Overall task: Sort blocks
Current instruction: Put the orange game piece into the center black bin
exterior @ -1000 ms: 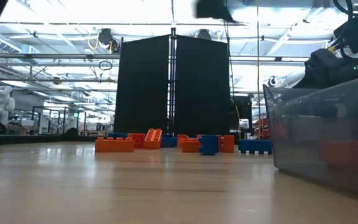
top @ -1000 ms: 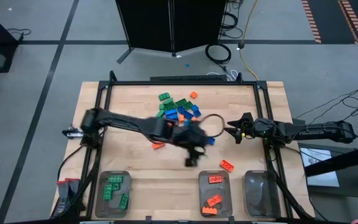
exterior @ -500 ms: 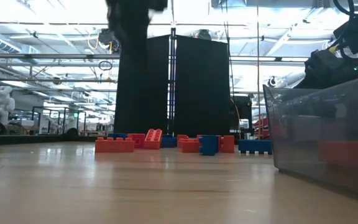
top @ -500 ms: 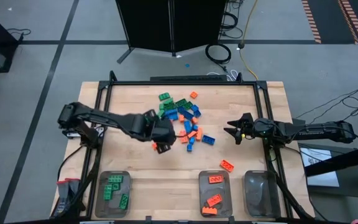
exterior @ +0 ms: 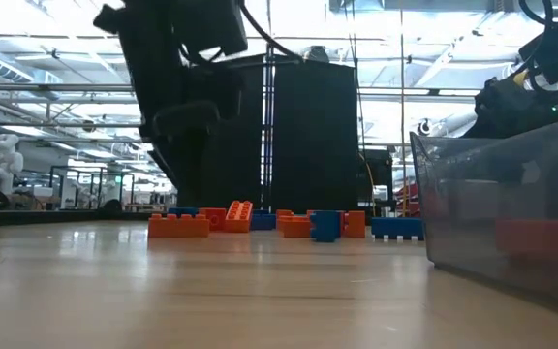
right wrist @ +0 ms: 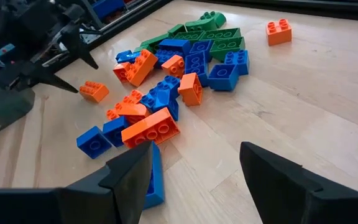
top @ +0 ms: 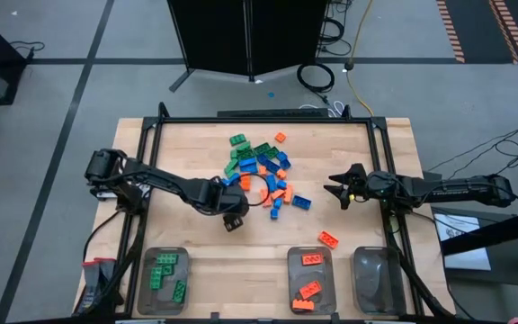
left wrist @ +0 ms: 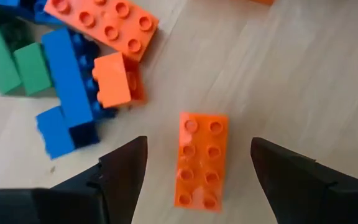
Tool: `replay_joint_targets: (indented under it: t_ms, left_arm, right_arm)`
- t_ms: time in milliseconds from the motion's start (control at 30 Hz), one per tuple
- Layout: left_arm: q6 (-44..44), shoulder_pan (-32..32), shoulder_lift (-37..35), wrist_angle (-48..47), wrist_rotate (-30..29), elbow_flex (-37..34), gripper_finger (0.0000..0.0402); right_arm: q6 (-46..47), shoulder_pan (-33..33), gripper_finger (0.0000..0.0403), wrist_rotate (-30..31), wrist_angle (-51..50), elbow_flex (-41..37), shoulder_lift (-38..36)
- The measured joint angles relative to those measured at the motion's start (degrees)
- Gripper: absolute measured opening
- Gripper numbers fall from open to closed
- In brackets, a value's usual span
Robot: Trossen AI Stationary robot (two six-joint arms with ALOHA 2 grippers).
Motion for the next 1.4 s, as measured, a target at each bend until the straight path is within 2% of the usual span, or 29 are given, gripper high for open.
replay_joint_targets:
  t_ms: [133,267,333,433,567,700,867,967,1067,1167,1267,1400]
  left_arm:
    - [0.16,1.99,-0.01,3.46,2.87,-3.97,0.0290]
    - [0.35,3.56,-0.01,9.06,9.61,-8.32,0.0289]
    - [-0.02,3.91,-0.28,10.38,9.91,-9.78,0.0280]
    - [-0.89,4.39,-0.34,10.45,9.19,-10.61,0.0232]
    - [-0.63,4.51,-0.07,9.99,8.64,-8.73,0.0120]
    - [0.47,4.51,0.06,12.28,8.90,-3.50,0.0120]
    - [1.85,4.51,-0.58,14.16,7.46,7.61,0.0120]
    - [3.50,4.28,-0.97,20.78,6.85,14.74,0.0120]
    - [6.97,3.39,-0.51,33.96,7.11,18.96,0.0120]
    - [9.77,2.25,1.29,41.12,8.78,21.11,0.0120]
    - [11.57,0.56,4.18,41.09,10.25,23.34,0.0120]
    - [12.78,-2.05,10.12,41.18,15.66,27.13,0.0120]
  right_arm:
    - [-0.02,0.01,0.0238,0.01,0.00,0.00,0.01]
    - [-1.37,0.00,0.0238,0.02,0.01,0.00,0.01]
    - [-1.52,0.02,0.0238,0.03,0.02,0.00,0.01]
    - [-1.52,0.00,0.0238,0.03,0.01,0.00,0.01]
    - [-1.52,0.00,0.0238,0.05,0.00,0.00,0.01]
    - [-1.52,0.02,0.0238,0.05,0.02,0.00,0.01]
    - [-1.51,0.01,0.0238,0.05,0.00,0.00,0.08]
    - [-1.50,0.00,0.0238,0.08,0.00,0.00,0.25]
    - [-1.24,0.02,0.0238,0.09,0.00,0.00,0.50]
    - [-1.06,0.02,0.0238,0.08,0.01,0.00,0.60]
    - [-1.08,0.00,0.0238,0.08,0.02,0.00,0.60]
    - [-0.48,0.01,0.0238,0.08,0.01,0.00,0.64]
